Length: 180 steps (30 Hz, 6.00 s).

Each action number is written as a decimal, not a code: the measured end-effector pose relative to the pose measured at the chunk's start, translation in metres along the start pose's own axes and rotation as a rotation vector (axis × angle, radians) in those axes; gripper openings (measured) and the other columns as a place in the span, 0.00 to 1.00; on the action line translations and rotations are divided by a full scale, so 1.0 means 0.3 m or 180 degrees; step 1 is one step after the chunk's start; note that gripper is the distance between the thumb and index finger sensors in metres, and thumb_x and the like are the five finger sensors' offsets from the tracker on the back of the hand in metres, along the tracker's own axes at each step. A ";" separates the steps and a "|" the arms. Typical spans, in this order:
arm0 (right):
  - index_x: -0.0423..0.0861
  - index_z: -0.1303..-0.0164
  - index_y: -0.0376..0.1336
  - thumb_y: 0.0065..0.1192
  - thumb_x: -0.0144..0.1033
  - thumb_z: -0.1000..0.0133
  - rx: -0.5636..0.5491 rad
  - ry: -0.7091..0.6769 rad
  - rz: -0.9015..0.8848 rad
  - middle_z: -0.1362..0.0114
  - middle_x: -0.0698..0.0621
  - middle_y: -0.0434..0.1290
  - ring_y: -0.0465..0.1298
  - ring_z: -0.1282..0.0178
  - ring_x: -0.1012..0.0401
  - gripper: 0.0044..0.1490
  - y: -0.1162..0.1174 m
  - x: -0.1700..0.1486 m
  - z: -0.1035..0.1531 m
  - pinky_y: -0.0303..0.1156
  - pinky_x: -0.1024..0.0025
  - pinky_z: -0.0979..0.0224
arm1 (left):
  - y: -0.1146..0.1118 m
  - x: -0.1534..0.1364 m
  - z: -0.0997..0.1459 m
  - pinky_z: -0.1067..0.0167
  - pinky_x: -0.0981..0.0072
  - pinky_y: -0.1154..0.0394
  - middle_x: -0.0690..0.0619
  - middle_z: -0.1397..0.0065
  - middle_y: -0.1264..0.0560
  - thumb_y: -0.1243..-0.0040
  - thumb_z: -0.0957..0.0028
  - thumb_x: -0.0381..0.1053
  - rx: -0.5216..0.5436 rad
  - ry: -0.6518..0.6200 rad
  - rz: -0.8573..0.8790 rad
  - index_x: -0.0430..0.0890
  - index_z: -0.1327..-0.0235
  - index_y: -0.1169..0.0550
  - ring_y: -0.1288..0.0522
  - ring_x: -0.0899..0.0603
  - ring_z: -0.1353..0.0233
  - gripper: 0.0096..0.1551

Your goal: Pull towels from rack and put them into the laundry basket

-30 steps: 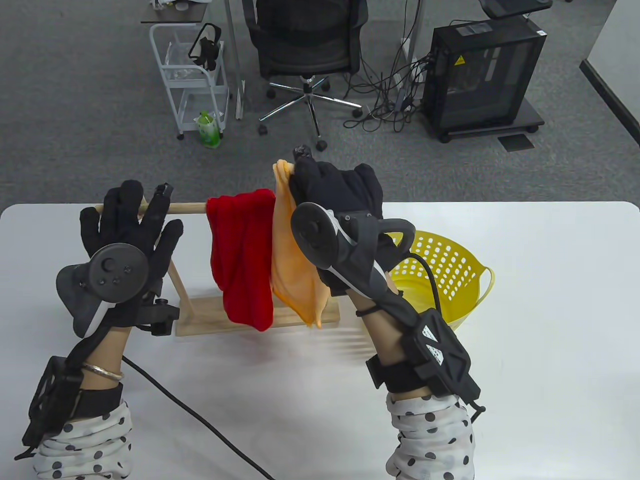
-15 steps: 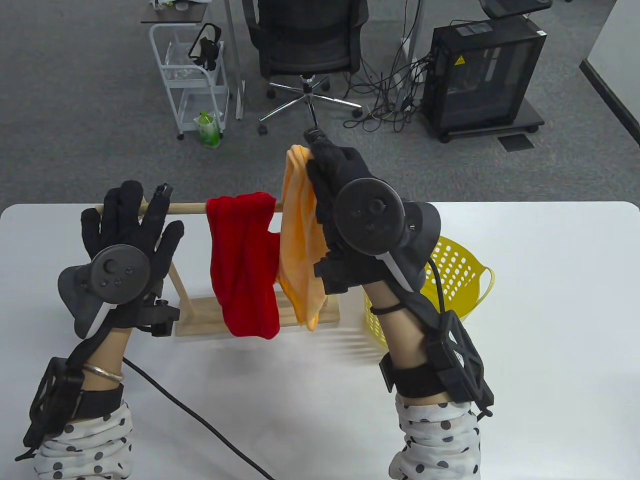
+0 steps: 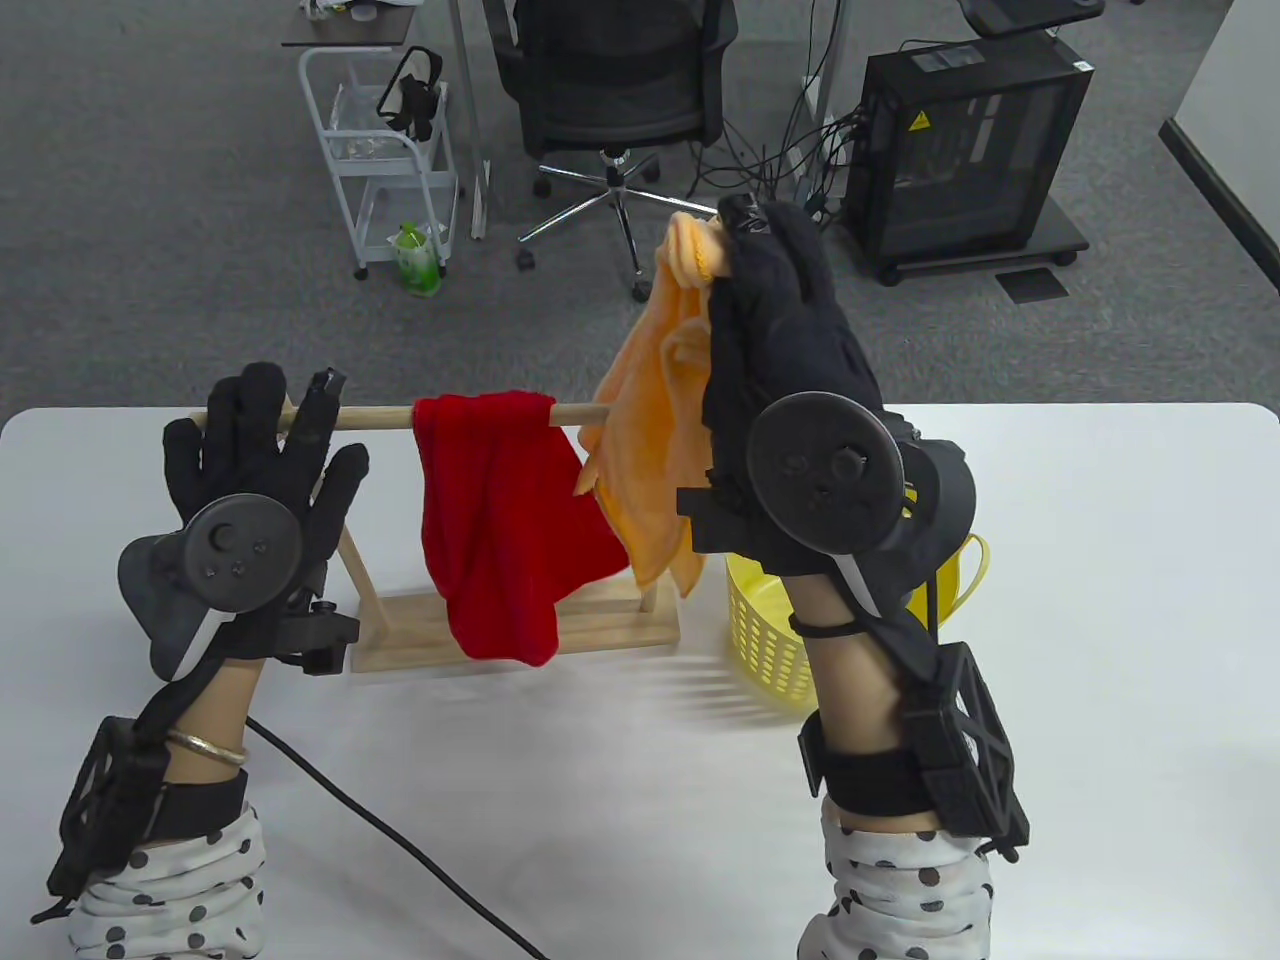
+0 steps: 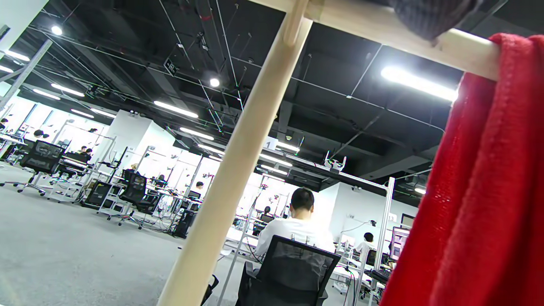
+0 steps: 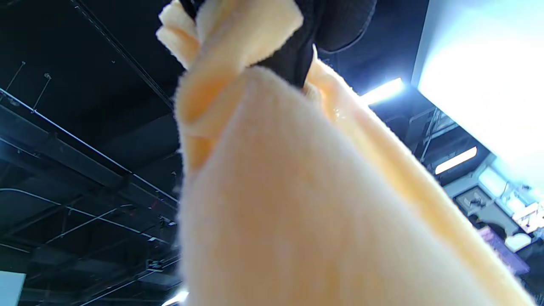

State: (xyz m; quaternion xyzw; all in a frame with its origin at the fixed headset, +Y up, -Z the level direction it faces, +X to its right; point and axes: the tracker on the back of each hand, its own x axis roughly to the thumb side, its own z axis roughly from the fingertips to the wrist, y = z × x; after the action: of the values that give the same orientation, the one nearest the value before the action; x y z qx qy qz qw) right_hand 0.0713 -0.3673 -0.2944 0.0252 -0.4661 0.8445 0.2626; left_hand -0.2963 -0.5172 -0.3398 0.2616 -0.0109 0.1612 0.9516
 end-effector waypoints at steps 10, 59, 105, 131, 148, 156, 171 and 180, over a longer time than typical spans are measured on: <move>0.54 0.18 0.59 0.51 0.40 0.33 -0.0482 0.0065 0.0445 0.16 0.45 0.61 0.78 0.28 0.66 0.30 -0.121 -0.086 -0.025 0.64 0.66 0.15 | 0.000 0.001 0.006 0.11 0.44 0.66 0.55 0.05 0.49 0.53 0.34 0.68 0.0019 -0.0018 -0.0007 0.67 0.10 0.37 0.55 0.46 0.07 0.36; 0.52 0.09 0.49 0.45 0.56 0.33 0.2179 0.0640 0.1323 0.11 0.41 0.54 0.72 0.23 0.49 0.42 0.296 -0.543 0.367 0.61 0.47 0.19 | -0.001 0.002 0.014 0.11 0.44 0.66 0.56 0.05 0.50 0.53 0.34 0.68 0.0027 -0.0036 -0.0037 0.67 0.09 0.39 0.56 0.47 0.07 0.36; 0.57 0.08 0.43 0.47 0.61 0.36 0.1518 -0.0744 0.0374 0.07 0.47 0.44 0.55 0.10 0.50 0.46 0.457 0.136 0.347 0.45 0.48 0.09 | -0.003 0.002 0.025 0.11 0.44 0.67 0.56 0.05 0.51 0.53 0.34 0.68 0.0042 -0.0055 -0.0064 0.67 0.09 0.39 0.57 0.46 0.07 0.37; 0.60 0.16 0.58 0.57 0.51 0.36 0.1240 -0.0630 0.0748 0.14 0.56 0.63 0.60 0.12 0.53 0.35 0.547 0.192 0.332 0.49 0.48 0.11 | -0.009 0.005 0.019 0.12 0.44 0.69 0.56 0.05 0.52 0.53 0.33 0.68 0.0050 -0.0032 -0.0051 0.67 0.09 0.40 0.57 0.47 0.07 0.37; 0.61 0.27 0.68 0.58 0.51 0.38 0.0959 -0.0812 0.0653 0.24 0.58 0.73 0.71 0.23 0.58 0.27 0.453 0.193 0.283 0.59 0.56 0.15 | -0.013 0.006 0.011 0.12 0.44 0.68 0.56 0.05 0.52 0.53 0.33 0.67 0.0033 -0.0008 -0.0035 0.68 0.09 0.40 0.58 0.47 0.07 0.36; 0.59 0.28 0.69 0.61 0.50 0.39 0.0933 -0.0739 0.0238 0.31 0.54 0.78 0.80 0.64 0.68 0.27 0.383 0.202 0.265 0.75 0.75 0.61 | -0.013 0.006 0.010 0.12 0.44 0.68 0.56 0.04 0.52 0.53 0.33 0.67 0.0033 -0.0011 -0.0037 0.67 0.09 0.41 0.58 0.47 0.07 0.37; 0.57 0.21 0.61 0.55 0.41 0.35 0.1107 -0.0550 -0.0674 0.18 0.49 0.65 0.81 0.31 0.63 0.29 0.333 0.210 0.254 0.79 0.72 0.28 | -0.014 0.004 0.014 0.12 0.44 0.68 0.57 0.04 0.53 0.53 0.33 0.68 0.0029 -0.0021 -0.0058 0.68 0.09 0.41 0.58 0.47 0.07 0.37; 0.58 0.15 0.53 0.49 0.42 0.34 0.0923 -0.0608 -0.0683 0.12 0.51 0.55 0.73 0.21 0.64 0.33 0.233 0.189 0.214 0.70 0.71 0.17 | -0.016 0.003 0.014 0.12 0.44 0.68 0.57 0.04 0.53 0.53 0.33 0.68 0.0034 -0.0019 -0.0042 0.68 0.08 0.41 0.59 0.47 0.07 0.37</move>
State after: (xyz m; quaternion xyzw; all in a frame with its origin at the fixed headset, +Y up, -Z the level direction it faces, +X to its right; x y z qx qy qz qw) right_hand -0.0231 -0.4247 -0.2960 0.1922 -0.3570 0.8637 0.2994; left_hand -0.2936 -0.5230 -0.3384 0.2673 -0.0112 0.1541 0.9512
